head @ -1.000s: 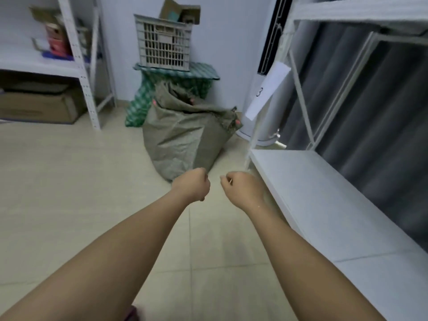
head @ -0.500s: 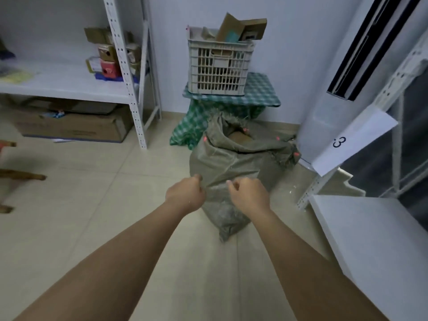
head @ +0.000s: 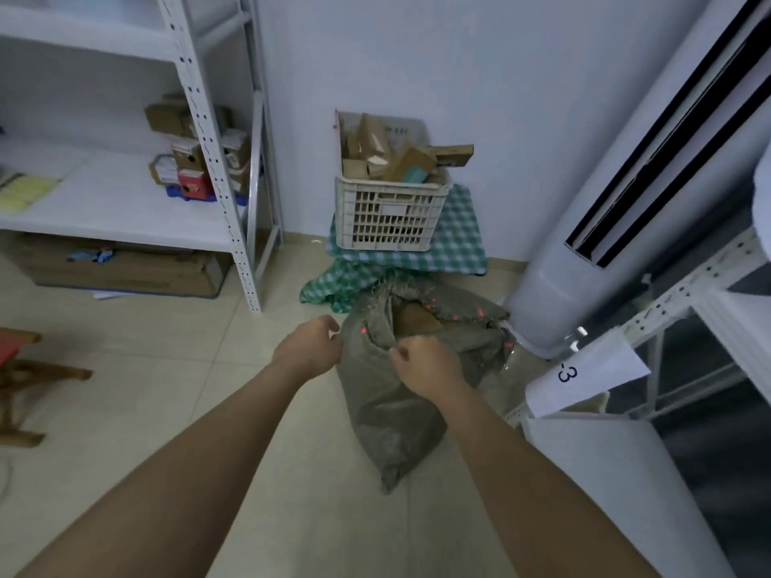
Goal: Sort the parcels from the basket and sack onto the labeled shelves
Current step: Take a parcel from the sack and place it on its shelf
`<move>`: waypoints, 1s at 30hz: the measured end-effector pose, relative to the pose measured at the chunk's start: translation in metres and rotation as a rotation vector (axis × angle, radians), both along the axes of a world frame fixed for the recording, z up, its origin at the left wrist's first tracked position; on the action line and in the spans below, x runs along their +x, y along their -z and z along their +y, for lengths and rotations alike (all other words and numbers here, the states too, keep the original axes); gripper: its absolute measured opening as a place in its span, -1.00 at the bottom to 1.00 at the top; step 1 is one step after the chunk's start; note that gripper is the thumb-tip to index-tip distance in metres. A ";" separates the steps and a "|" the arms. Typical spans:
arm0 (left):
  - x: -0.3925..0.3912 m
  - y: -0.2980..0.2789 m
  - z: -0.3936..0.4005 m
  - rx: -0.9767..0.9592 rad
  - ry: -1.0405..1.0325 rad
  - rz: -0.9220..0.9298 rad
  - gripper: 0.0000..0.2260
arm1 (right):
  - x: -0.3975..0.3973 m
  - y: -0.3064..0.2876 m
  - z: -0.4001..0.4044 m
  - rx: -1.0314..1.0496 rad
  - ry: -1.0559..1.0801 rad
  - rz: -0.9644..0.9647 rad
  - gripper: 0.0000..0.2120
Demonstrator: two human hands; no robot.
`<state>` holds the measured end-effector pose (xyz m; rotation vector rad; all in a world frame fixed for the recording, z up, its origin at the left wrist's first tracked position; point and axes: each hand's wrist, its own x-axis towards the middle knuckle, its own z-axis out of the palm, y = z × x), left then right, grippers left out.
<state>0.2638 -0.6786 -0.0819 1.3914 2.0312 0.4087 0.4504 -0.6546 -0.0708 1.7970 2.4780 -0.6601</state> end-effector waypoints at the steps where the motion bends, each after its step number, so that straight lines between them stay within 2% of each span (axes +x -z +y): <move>1: -0.005 -0.010 0.011 0.007 -0.002 -0.003 -0.68 | -0.003 -0.007 0.010 -0.025 0.017 0.053 -0.62; 3: -0.014 -0.026 0.033 0.024 -0.019 -0.022 -0.68 | -0.005 -0.016 0.027 -0.070 0.078 0.184 -0.62; 5: -0.020 -0.035 0.054 0.026 -0.025 -0.060 -0.70 | -0.006 -0.016 0.039 -0.084 0.125 0.236 -0.61; 13: -0.048 -0.023 0.129 -0.084 -0.061 -0.221 -0.76 | -0.036 0.014 0.111 -0.261 0.248 0.149 -0.61; 16: -0.069 -0.002 0.174 -0.148 -0.026 -0.211 -0.76 | -0.058 0.033 0.155 -0.342 0.302 0.169 -0.66; 20: -0.090 0.025 0.241 -0.232 0.114 -0.154 -0.74 | -0.079 0.064 0.201 -0.381 0.435 0.242 -0.69; 24: -0.092 0.062 0.313 -0.321 0.347 -0.060 -0.71 | -0.086 0.119 0.233 -0.409 0.720 0.373 -0.62; 28: -0.075 0.107 0.362 -0.399 0.584 0.037 -0.68 | -0.081 0.168 0.250 -0.467 0.967 0.438 -0.68; 30: -0.068 0.122 0.373 -0.406 0.637 0.047 -0.68 | -0.079 0.174 0.261 -0.485 0.983 0.425 -0.66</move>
